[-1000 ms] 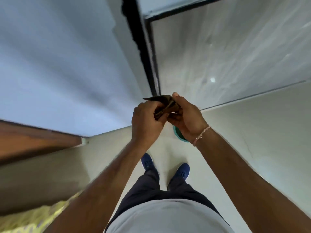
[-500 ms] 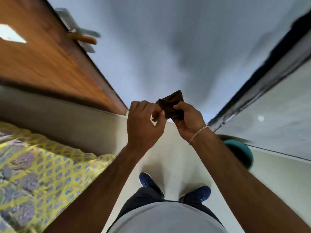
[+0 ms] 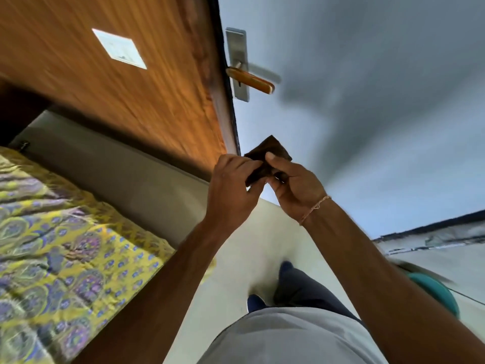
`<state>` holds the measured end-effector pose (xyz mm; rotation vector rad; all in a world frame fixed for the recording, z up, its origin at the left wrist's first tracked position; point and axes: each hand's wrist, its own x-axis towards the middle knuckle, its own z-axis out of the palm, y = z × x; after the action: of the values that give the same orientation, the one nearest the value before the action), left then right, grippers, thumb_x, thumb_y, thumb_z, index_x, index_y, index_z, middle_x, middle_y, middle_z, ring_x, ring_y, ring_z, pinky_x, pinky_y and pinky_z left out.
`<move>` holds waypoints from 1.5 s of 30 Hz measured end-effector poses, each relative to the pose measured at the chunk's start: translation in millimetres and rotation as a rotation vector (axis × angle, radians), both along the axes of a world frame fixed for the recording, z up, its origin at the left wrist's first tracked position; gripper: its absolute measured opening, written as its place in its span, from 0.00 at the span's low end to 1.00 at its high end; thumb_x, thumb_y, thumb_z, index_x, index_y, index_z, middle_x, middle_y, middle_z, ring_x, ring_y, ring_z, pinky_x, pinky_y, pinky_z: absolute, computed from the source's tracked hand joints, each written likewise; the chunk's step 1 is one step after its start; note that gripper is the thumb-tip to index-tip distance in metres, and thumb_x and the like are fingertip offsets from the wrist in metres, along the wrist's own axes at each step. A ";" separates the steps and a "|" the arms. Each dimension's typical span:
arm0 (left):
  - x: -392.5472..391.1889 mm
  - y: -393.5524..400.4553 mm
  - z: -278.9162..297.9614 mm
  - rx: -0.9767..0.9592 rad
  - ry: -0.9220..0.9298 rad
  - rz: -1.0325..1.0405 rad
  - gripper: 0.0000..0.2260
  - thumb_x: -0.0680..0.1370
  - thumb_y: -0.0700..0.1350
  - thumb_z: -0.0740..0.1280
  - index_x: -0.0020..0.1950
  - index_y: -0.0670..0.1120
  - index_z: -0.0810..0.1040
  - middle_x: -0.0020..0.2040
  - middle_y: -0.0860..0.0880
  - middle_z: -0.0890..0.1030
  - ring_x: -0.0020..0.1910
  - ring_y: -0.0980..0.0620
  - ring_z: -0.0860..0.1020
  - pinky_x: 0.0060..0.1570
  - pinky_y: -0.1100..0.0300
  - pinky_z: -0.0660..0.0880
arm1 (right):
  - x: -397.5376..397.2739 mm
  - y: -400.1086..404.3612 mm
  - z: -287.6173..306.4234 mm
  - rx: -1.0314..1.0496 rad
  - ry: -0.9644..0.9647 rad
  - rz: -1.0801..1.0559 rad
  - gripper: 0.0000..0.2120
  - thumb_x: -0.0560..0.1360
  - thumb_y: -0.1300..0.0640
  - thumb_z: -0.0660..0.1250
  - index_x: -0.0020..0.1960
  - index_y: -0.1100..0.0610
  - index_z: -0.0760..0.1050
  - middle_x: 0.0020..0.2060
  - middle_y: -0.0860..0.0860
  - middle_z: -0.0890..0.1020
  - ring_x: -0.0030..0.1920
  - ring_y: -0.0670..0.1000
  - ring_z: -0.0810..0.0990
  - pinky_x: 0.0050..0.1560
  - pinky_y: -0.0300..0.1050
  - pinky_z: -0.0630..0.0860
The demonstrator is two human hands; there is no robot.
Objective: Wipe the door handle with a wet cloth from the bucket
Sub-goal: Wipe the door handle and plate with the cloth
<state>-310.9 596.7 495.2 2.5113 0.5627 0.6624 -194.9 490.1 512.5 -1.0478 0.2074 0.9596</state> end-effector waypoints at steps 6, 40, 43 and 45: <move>9.7 81.1 -11.9 -0.201 -0.122 0.178 0.09 0.79 0.54 0.74 0.52 0.49 0.88 0.45 0.64 0.82 0.54 0.55 0.79 0.52 0.55 0.79 | 26.0 82.2 -17.5 -0.085 0.026 0.070 0.18 0.81 0.63 0.71 0.70 0.62 0.78 0.58 0.59 0.85 0.59 0.59 0.83 0.69 0.58 0.80; 76.9 380.1 -32.4 -1.274 0.312 -0.103 0.07 0.80 0.43 0.75 0.42 0.50 0.88 0.41 0.54 0.88 0.44 0.55 0.86 0.47 0.56 0.80 | -0.3 278.7 -41.4 0.033 0.045 -0.262 0.19 0.84 0.66 0.64 0.73 0.70 0.74 0.67 0.67 0.82 0.62 0.65 0.85 0.51 0.50 0.86; 83.1 370.9 -25.6 -1.318 0.371 -0.218 0.09 0.81 0.44 0.74 0.41 0.50 0.88 0.42 0.53 0.88 0.44 0.55 0.86 0.48 0.54 0.82 | -16.3 272.7 -33.3 0.034 0.027 -0.376 0.19 0.84 0.66 0.62 0.74 0.70 0.73 0.67 0.68 0.81 0.58 0.62 0.86 0.47 0.47 0.86; 85.6 364.6 -20.3 -1.403 0.445 -0.322 0.06 0.82 0.46 0.73 0.48 0.51 0.89 0.51 0.48 0.90 0.53 0.48 0.88 0.58 0.45 0.83 | -23.4 266.0 -31.6 0.025 -0.016 -0.388 0.18 0.85 0.66 0.63 0.74 0.68 0.74 0.67 0.65 0.82 0.61 0.62 0.86 0.53 0.49 0.86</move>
<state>-225.3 961.3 474.9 1.2995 0.4772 -0.3815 -218.3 756.1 480.9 -0.9479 0.3700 0.6018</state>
